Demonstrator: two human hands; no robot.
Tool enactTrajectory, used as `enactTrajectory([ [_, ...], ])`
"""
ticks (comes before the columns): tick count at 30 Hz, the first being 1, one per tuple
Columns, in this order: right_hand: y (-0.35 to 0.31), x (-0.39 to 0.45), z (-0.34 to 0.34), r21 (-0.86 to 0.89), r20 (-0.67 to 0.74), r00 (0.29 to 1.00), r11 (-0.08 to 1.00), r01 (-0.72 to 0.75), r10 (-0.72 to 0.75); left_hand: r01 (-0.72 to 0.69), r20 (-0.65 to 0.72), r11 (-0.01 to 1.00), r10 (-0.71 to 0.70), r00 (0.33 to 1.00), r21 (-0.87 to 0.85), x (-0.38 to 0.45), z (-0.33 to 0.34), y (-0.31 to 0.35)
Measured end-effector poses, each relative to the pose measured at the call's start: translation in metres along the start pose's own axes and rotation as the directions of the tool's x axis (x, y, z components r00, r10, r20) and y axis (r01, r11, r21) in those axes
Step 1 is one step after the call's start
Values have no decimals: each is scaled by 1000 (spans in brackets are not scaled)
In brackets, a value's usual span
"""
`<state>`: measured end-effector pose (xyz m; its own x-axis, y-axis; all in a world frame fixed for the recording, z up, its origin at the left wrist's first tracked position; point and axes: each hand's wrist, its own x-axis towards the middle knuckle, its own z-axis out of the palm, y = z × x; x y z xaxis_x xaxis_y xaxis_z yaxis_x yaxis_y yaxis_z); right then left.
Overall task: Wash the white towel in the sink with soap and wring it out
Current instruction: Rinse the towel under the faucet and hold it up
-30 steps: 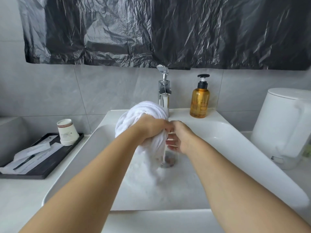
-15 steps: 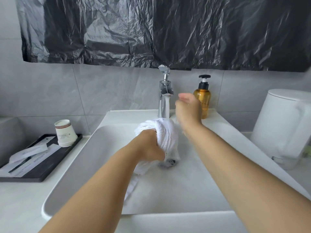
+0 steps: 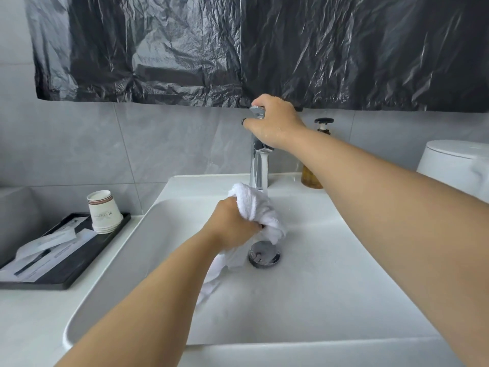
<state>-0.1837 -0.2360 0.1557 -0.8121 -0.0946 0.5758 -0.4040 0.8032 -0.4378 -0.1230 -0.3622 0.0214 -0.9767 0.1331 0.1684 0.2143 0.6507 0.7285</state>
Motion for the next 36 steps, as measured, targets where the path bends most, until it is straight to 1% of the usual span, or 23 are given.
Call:
enactTrajectory([
  [3, 4, -12, 4, -97, 38, 995, 991, 90, -87, 45, -85, 983, -61, 995, -176, 2, -5, 2],
  [5, 4, -22, 5, -102, 99, 991, 989, 104, -94, 46, -144, 943, -99, 985, -330, 2, -9, 5],
  [8, 5, -41, 3, 83, 130, 991, 996, 22, -32, 15, -223, 853, -153, 963, -522, -2, -20, 10],
  [9, 6, -51, 5, 174, 71, 997, 985, -17, 4, -4, -244, 820, -165, 956, -572, -3, -24, 12],
  [11, 14, -74, 16, 342, -118, 976, 930, -134, 184, -43, -270, 751, -183, 945, -659, -5, -32, 13],
  [12, 20, -85, 23, 418, -148, 934, 876, -239, 326, -65, -276, 721, -179, 945, -690, -6, -36, 14],
  [13, 26, -95, 28, 501, -62, 881, 778, -379, 469, -87, -277, 697, -164, 947, -711, -8, -38, 15],
  [14, 30, -102, 32, 563, 139, 804, 622, -544, 578, -103, -271, 687, -141, 952, -719, -9, -39, 16],
  [15, 32, -109, 33, 562, 406, 684, 424, -710, 606, -112, -253, 691, -107, 961, -714, -11, -40, 17],
  [16, 37, -113, 36, 547, 602, 574, 237, -803, 555, -115, -220, 709, -58, 974, -696, -14, -40, 19],
  [17, 40, -117, 37, 537, 699, 511, 105, -837, 500, -115, -166, 740, 4, 986, -662, -16, -39, 20],
  [18, 44, -119, 39, 559, 724, 506, 31, -829, 470, -113, -90, 776, 72, 993, -620, -17, -38, 19],
  [19, 49, -118, 41, 605, 705, 533, -5, -796, 469, -98, 5, 804, 124, 992, -586, -19, -38, 18],
  [20, 53, -116, 42, 643, 665, 565, 11, -766, 488, -62, 118, 819, 156, 981, -571, -18, -37, 16],
  [21, 56, -115, 39, 674, 597, 601, 75, -735, 531, 3, 251, 815, 175, 952, -579, -19, -37, 14],
  [23, 68, -111, 30, 722, 459, 657, 179, -668, 598, 146, 466, 792, 189, 865, -593, -20, -38, 13],
  [25, 77, -107, 17, 778, 364, 727, 238, -581, 583, 207, 545, 808, 161, 823, -552, -19, -38, 11],
  [28, 77, -108, -10, 820, 291, 824, 317, -477, 487, 232, 521, 881, 19, 853, -412, -15, -40, 5],
  [31, 73, -109, -35, 788, 309, 888, 432, -439, 340, 278, 458, 920, -129, 880, -276, -12, -42, 0],
  [32, 71, -108, -42, 775, 321, 902, 468, -425, 289, 282, 395, 927, -169, 903, -248, -11, -40, -1],
  [34, 59, -107, -59, 744, 355, 917, 538, -396, 184, 219, 221, 932, -158, 962, -288, -11, -34, 4],
  [35, 54, -106, -67, 728, 369, 921, 578, -369, 124, 163, 176, 926, -107, 979, -340, -12, -32, 9],
  [36, 48, -105, -73, 713, 386, 919, 609, -348, 74, 114, 184, 905, -40, 982, -410, -10, -30, 15],
])
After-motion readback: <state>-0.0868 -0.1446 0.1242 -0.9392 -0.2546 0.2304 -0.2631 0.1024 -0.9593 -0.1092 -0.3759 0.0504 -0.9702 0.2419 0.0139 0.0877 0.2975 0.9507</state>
